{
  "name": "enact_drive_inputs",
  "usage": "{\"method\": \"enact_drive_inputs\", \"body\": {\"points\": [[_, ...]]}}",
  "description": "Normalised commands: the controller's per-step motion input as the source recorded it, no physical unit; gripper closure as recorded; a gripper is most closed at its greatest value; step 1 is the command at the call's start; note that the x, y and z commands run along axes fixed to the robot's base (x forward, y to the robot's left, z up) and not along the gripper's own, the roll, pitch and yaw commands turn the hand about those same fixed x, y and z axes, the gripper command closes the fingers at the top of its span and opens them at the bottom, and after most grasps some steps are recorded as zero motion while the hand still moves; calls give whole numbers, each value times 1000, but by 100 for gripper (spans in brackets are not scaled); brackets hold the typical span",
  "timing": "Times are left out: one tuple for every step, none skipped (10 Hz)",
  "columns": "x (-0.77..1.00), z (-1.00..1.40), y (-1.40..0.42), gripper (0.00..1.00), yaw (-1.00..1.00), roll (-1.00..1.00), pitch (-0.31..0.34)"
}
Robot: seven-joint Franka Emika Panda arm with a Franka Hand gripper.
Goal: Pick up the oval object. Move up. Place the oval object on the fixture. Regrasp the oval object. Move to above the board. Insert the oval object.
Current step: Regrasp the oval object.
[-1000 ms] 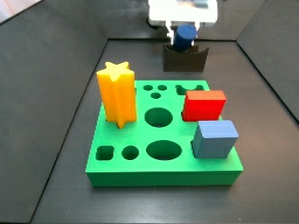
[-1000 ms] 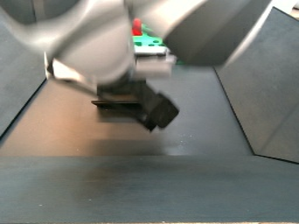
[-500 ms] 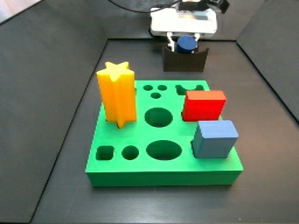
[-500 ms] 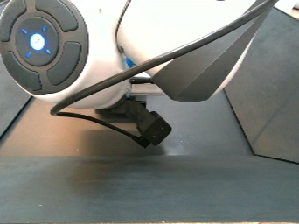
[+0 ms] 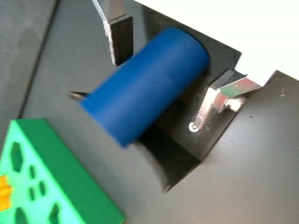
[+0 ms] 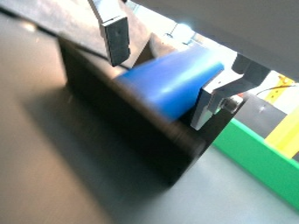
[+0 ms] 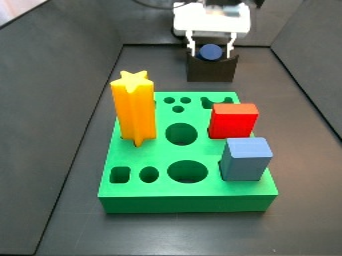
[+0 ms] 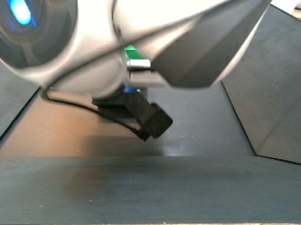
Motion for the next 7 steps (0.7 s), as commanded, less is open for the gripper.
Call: {"method": "enact_drive_inputs", "body": {"points": [[-26,1000,-1,0,-36,51,79],[-33,1000,1,0,-43,54,70],[-35,947,3,0,-47,52,69],[-28,700,5,0,-48,53,61],[-26,450,4,0,-48,54,55],[-28,260,5,0,-50,56,48],[-84,1000,-957,0,34,1000,42]]}}
